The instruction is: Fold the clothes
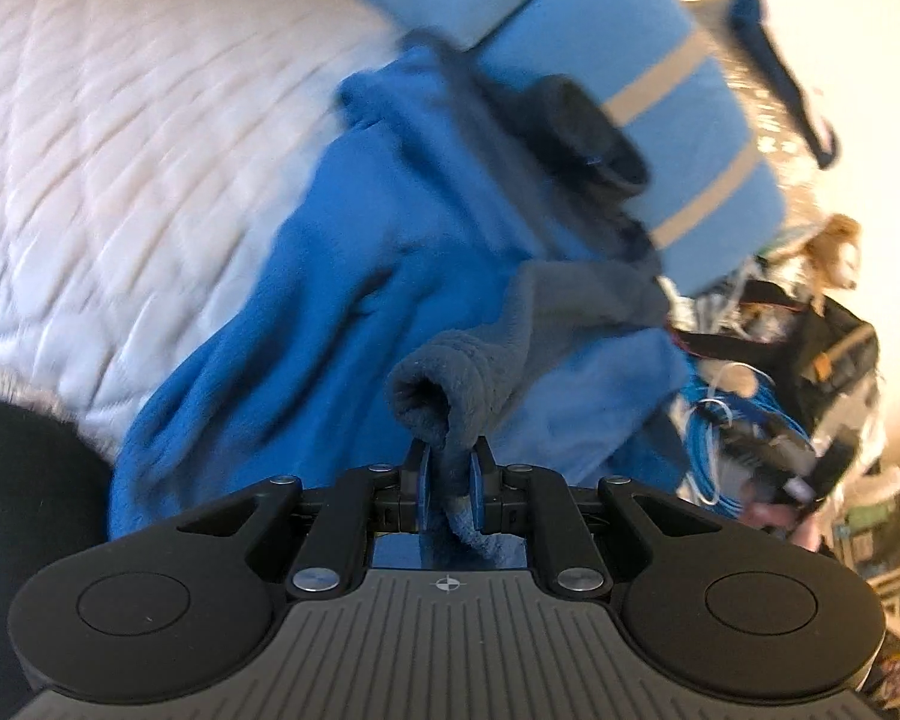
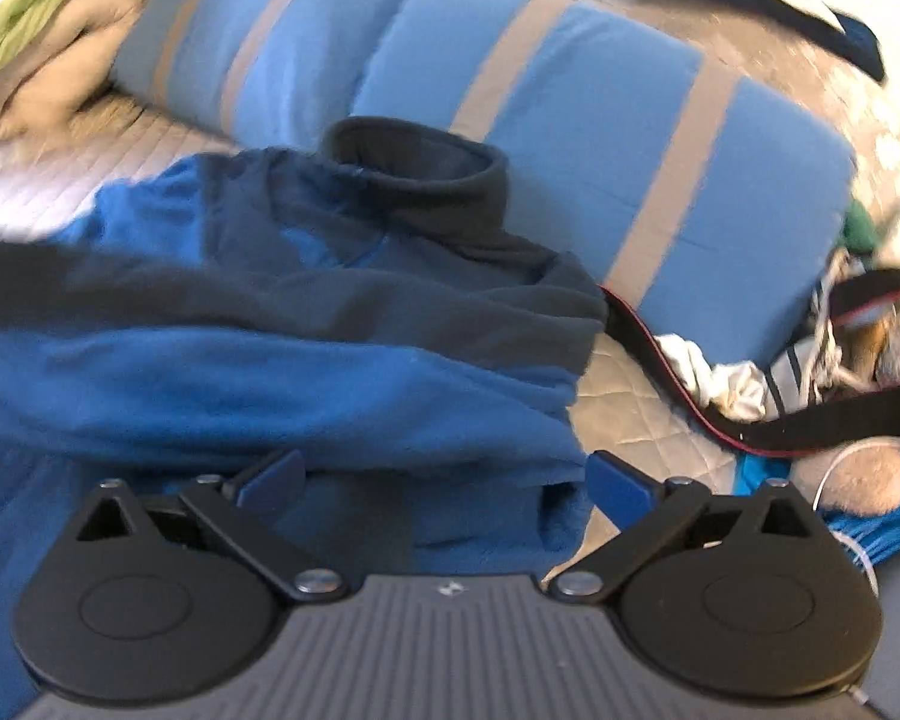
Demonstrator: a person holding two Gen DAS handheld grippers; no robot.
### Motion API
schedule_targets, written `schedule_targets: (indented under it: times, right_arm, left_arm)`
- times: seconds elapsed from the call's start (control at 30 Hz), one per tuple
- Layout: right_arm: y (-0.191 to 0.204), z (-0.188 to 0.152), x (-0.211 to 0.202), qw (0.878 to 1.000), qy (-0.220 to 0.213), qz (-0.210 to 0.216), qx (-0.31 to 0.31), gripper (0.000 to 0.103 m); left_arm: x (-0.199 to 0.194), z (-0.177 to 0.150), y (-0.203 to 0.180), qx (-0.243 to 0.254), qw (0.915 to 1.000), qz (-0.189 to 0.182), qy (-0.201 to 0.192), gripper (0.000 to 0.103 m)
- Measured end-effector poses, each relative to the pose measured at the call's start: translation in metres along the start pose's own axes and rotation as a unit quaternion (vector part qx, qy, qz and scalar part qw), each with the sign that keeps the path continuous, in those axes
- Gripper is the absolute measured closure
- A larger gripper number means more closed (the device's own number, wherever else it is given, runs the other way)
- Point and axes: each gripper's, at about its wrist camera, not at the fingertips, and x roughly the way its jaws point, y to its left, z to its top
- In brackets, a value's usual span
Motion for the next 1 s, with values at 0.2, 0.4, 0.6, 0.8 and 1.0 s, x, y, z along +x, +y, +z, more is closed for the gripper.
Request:
schedule_targets:
  times: [0.2,0.4,0.6,0.8,1.0]
  right_arm:
    - [-0.077,0.028,0.023,0.982,-0.009,0.013,0.186,0.000]
    - [-0.113,0.074,0.094,0.974,0.005,-0.001,0.228,0.000]
    - [-0.109,0.121,0.183,0.981,0.039,-0.037,0.184,0.002]
    - [-0.100,0.143,0.244,0.984,0.101,-0.098,0.112,0.085]
    - [-0.117,0.141,0.257,0.982,0.127,-0.101,0.096,0.092]
  left_arm:
    - [0.015,-0.005,0.007,0.017,0.9996,-0.007,0.023,0.091]
    - [0.018,-0.013,0.018,0.004,0.9986,-0.033,0.041,0.091]
    - [0.018,-0.013,0.030,-0.027,0.9972,-0.054,0.044,0.091]
    - [0.018,-0.011,0.032,-0.039,0.9962,-0.063,0.045,0.091]
    - [0.021,-0.007,0.028,-0.042,0.9959,-0.067,0.045,0.091]
